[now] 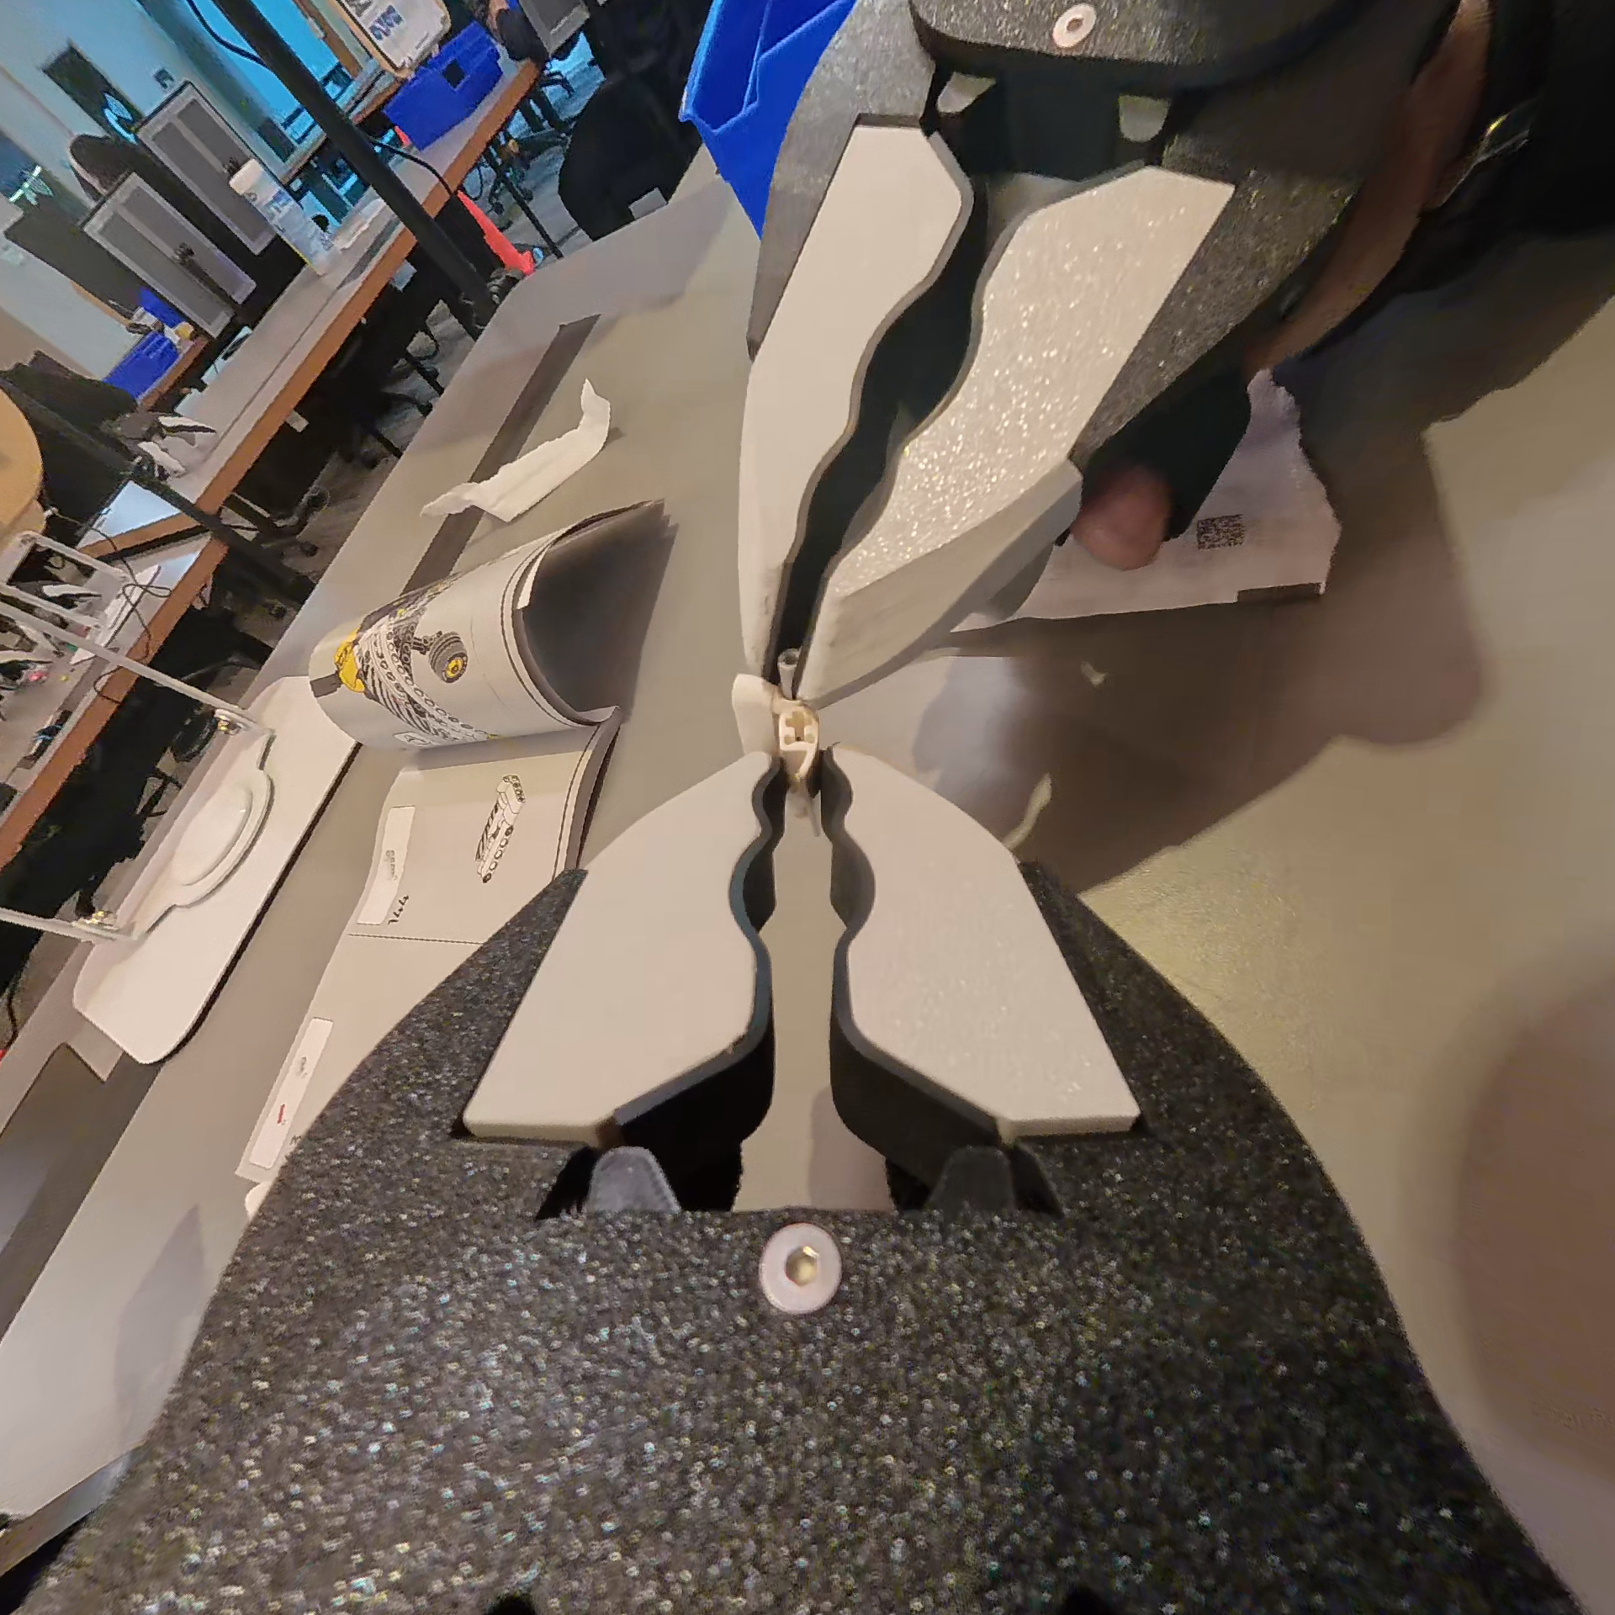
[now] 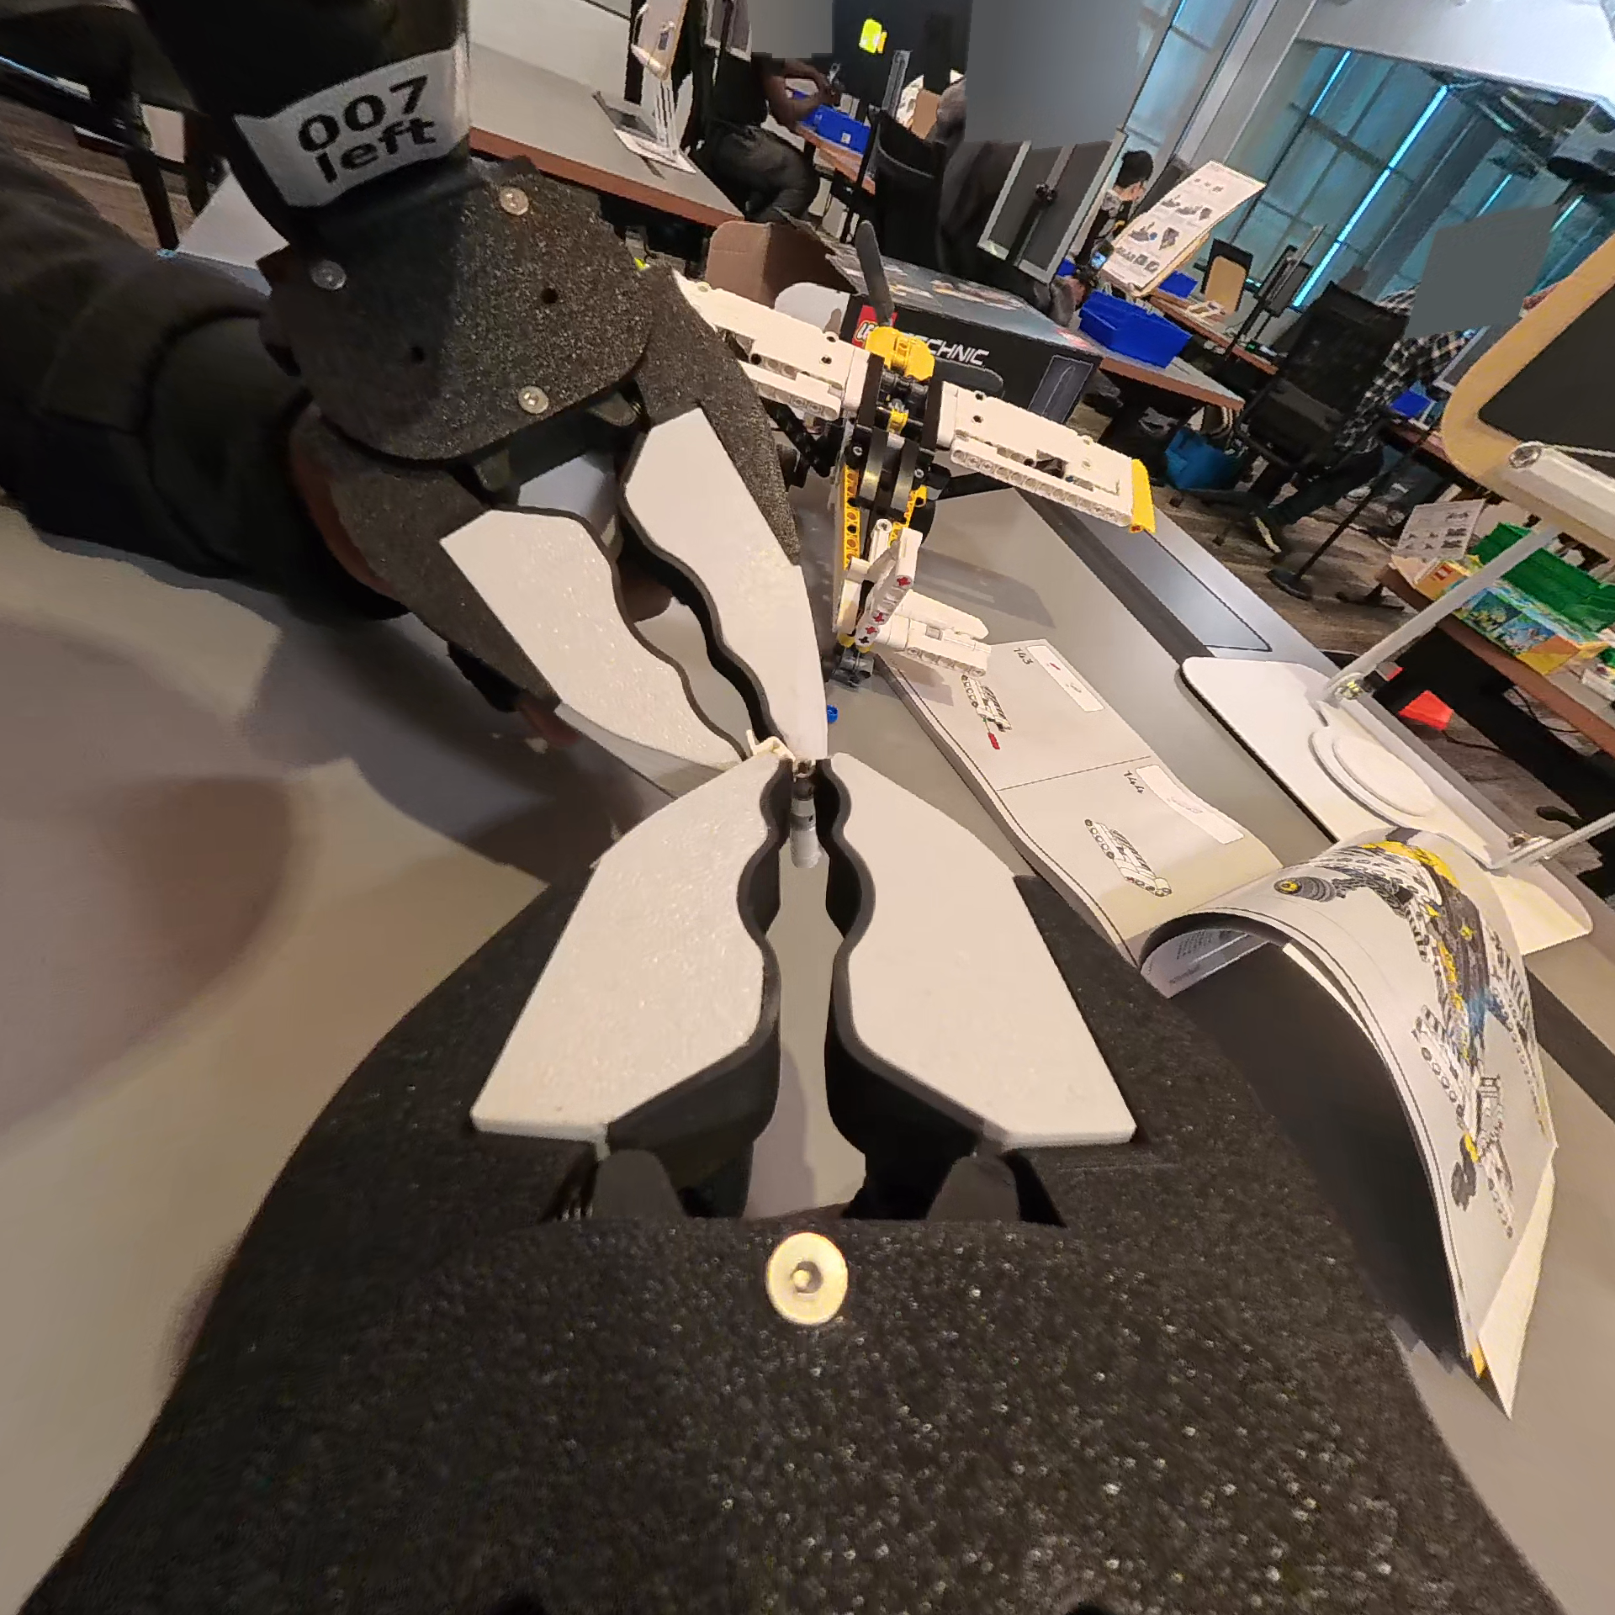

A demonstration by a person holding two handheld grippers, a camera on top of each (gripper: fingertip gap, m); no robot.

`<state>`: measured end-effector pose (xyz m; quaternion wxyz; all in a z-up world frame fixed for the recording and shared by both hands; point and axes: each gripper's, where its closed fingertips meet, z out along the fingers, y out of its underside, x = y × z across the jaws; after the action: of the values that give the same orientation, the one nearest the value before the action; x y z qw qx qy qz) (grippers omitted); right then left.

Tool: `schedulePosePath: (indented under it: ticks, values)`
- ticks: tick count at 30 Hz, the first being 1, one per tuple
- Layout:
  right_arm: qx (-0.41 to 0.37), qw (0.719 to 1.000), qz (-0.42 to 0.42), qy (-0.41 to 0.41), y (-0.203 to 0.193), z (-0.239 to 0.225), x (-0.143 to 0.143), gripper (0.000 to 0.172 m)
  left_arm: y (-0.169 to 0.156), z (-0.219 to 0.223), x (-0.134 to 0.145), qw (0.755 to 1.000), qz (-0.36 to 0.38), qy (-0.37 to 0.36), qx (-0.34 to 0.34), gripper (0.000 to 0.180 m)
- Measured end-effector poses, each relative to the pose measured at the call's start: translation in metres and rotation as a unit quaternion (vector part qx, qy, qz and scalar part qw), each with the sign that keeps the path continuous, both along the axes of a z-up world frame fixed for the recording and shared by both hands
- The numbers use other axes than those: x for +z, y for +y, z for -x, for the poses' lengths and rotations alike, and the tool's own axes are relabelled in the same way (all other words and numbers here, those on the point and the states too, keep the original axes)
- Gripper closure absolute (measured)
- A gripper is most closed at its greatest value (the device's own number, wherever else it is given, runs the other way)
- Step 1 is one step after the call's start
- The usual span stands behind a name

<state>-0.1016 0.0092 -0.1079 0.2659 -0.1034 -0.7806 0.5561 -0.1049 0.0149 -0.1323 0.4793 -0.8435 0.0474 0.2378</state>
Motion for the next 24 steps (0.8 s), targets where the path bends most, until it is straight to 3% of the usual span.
schedulePosePath:
  ticks: [13,20,24]
  values:
    - [-0.015,0.999,0.011,-0.037,0.001,0.003,-0.006,0.168,-0.001,0.002,-0.008,1.000,0.012,-0.025,0.009,0.172]
    - [-0.009,0.994,0.045,-0.097,0.003,0.006,-0.009,0.168,-0.002,0.003,-0.011,0.999,0.014,-0.035,0.005,0.172]
    - [-0.008,0.997,0.026,-0.077,0.002,0.005,-0.012,0.168,-0.002,0.002,-0.014,0.998,0.015,-0.054,0.005,0.172]
